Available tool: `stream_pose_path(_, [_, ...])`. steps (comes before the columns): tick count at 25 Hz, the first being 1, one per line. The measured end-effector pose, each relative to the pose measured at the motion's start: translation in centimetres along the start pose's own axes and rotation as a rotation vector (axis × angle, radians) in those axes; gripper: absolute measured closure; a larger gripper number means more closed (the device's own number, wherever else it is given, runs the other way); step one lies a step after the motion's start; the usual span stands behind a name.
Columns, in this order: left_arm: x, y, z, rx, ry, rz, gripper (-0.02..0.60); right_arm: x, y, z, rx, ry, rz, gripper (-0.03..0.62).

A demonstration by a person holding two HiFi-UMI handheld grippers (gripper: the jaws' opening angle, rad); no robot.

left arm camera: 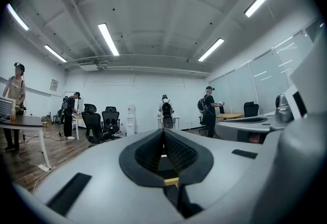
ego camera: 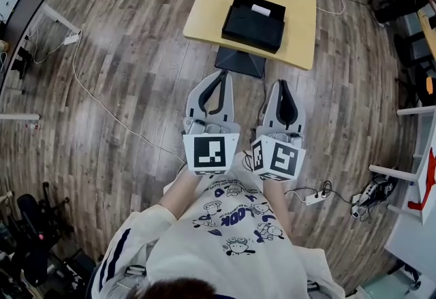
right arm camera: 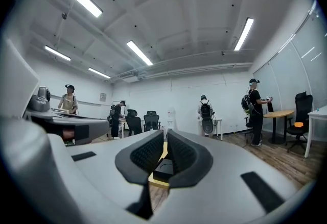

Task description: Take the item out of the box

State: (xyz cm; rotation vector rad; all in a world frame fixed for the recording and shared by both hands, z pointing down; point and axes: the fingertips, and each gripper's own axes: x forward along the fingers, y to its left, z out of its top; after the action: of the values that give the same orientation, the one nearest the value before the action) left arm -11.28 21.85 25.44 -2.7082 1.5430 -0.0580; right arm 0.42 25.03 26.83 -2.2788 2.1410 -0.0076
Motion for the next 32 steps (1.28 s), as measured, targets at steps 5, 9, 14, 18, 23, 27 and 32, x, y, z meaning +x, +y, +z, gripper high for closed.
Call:
stream_pose_path(5, [1.1,0.8,-0.7,-0.01,0.014,0.0,0.568,1.0,-0.1,-0.6,-0.002,0.011,-0.007,0.553])
stream_pose_path(9, [2.7,1.0,-1.1,-0.017,0.027,-0.004,0.568,2.5,-0.8,-0.8,0.005,0.018,-0.02,0.553])
stream_pose_path(14, [4.7,1.1,-1.4,-0.014,0.043,-0.015,0.568,4.6,-1.5,-1.1,0.017,0.031,-0.031,0.553])
stream_pose_path(18, [7.0,1.3,-1.4,-0.009,0.043,-0.007,0.568,7.1,-2.2,-1.2,0.025,0.033,-0.014,0.553])
stream_pose_path(23, [10.4,1.5,-1.4,-0.01,0.041,0.017,0.568,10.4,-3.5,-1.2,0.02,0.029,0.009,0.553])
stream_pose_path(27, [13.3,2.0,-1.2,-0.005,0.041,0.038,0.568,13.1,-4.6,-1.1,0.022,0.026,0.028,0.553])
stream_pose_path(32, [17.0,2.8,-0.8,-0.009,0.045,0.069,0.568,17.0,-5.9,-0.9,0.02,0.034,0.061,0.553])
